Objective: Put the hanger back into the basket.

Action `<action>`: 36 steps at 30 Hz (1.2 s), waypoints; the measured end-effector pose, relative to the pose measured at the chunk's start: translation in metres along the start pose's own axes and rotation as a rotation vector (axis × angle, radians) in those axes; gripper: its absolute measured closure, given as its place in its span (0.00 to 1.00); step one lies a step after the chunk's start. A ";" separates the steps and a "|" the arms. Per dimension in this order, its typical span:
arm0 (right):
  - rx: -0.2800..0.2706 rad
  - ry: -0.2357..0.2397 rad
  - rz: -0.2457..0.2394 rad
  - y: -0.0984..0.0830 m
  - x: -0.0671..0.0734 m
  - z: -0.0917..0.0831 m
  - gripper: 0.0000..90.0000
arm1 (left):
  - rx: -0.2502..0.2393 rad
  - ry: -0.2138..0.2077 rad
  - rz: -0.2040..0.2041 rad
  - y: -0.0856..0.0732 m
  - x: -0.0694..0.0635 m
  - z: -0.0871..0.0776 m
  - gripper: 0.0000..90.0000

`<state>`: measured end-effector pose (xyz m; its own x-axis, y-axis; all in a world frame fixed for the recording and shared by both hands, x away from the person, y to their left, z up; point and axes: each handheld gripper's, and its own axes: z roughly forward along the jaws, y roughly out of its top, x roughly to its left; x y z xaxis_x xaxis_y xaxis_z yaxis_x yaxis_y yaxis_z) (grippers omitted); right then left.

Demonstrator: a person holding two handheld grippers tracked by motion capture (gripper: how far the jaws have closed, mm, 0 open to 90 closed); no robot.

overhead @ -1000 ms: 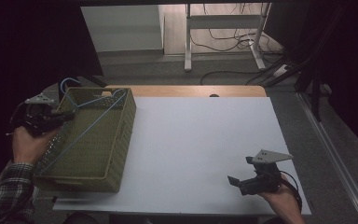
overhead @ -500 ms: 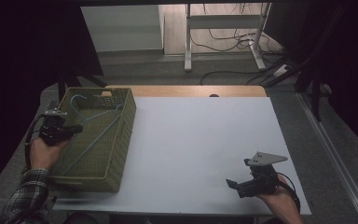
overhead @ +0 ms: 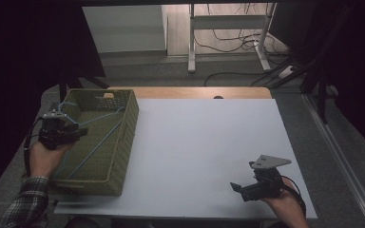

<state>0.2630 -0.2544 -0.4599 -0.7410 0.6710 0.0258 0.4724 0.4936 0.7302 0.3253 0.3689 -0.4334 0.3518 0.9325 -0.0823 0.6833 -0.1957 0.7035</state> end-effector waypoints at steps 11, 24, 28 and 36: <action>-0.015 -0.034 0.005 -0.001 -0.002 -0.008 0.00 | -0.127 -0.200 0.056 -0.004 -0.052 -0.030 0.19; -0.019 -0.067 0.019 -0.005 -0.003 -0.016 0.00 | -0.160 -0.334 0.142 -0.039 -0.124 -0.034 0.05; -0.039 -0.098 0.020 -0.006 -0.003 -0.019 0.01 | -0.140 -0.301 0.175 -0.049 -0.135 -0.027 0.01; -0.032 -0.100 0.024 -0.010 -0.006 -0.012 0.01 | -0.078 -0.250 0.259 -0.064 -0.151 -0.011 0.00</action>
<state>0.2565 -0.2704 -0.4592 -0.6774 0.7352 -0.0238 0.4730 0.4600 0.7514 0.2216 0.2442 -0.4586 0.6587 0.7502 -0.0577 0.5037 -0.3827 0.7744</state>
